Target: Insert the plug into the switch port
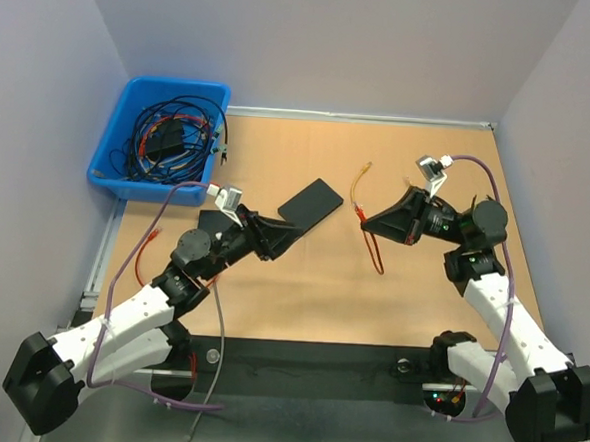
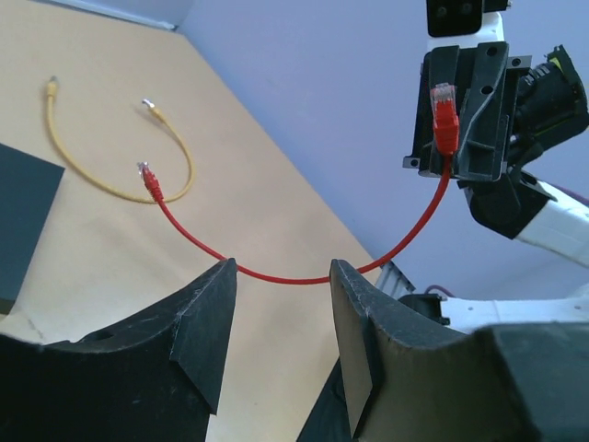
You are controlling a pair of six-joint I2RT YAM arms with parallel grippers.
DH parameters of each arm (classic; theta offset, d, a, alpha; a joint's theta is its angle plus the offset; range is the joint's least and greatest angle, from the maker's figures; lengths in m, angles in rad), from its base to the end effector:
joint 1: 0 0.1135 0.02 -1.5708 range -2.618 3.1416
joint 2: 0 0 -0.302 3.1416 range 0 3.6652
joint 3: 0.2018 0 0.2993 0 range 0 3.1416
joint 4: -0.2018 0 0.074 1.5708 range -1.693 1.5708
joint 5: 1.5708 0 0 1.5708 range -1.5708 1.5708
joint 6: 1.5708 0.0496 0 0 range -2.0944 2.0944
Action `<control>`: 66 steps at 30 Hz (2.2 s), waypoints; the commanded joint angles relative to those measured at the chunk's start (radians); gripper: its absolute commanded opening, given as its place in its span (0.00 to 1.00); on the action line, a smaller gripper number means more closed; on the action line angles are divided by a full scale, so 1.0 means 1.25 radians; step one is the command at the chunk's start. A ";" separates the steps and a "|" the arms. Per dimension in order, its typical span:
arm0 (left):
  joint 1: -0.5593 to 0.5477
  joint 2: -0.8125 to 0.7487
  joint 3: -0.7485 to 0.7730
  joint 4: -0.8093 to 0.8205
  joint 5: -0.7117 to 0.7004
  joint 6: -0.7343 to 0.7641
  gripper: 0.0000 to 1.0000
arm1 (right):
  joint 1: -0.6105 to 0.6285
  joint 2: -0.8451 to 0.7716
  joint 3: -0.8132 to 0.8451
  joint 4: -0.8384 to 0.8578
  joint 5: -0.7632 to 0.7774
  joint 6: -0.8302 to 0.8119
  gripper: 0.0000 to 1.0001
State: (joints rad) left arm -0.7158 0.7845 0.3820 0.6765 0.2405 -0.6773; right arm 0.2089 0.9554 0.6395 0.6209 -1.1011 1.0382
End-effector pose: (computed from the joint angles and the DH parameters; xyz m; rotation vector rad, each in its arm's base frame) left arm 0.1561 -0.1514 0.3002 0.2525 1.4083 -1.3273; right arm 0.2207 0.0920 0.3550 -0.4679 1.6142 1.6683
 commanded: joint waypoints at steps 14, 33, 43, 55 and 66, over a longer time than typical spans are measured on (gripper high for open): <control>-0.090 0.037 0.118 0.182 0.025 0.008 0.57 | 0.223 -0.026 0.160 -0.359 0.125 -0.304 0.00; -0.151 0.071 0.148 0.204 -0.046 0.025 0.54 | 0.261 -0.015 0.165 -0.375 0.167 -0.337 0.00; -0.154 0.104 0.152 0.198 -0.079 0.015 0.55 | 0.261 -0.022 0.182 -0.380 0.156 -0.337 0.00; -0.154 0.103 0.132 0.248 -0.086 0.001 0.53 | 0.261 -0.007 0.179 -0.378 0.132 -0.331 0.00; -0.164 0.148 0.144 0.299 -0.046 -0.013 0.38 | 0.262 -0.003 0.182 -0.376 0.140 -0.331 0.01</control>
State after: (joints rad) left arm -0.9066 0.9726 0.5232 0.9646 0.1513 -0.6910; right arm 0.5255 0.9554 0.8242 0.1188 -0.9199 0.6323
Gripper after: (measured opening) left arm 0.414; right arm 0.097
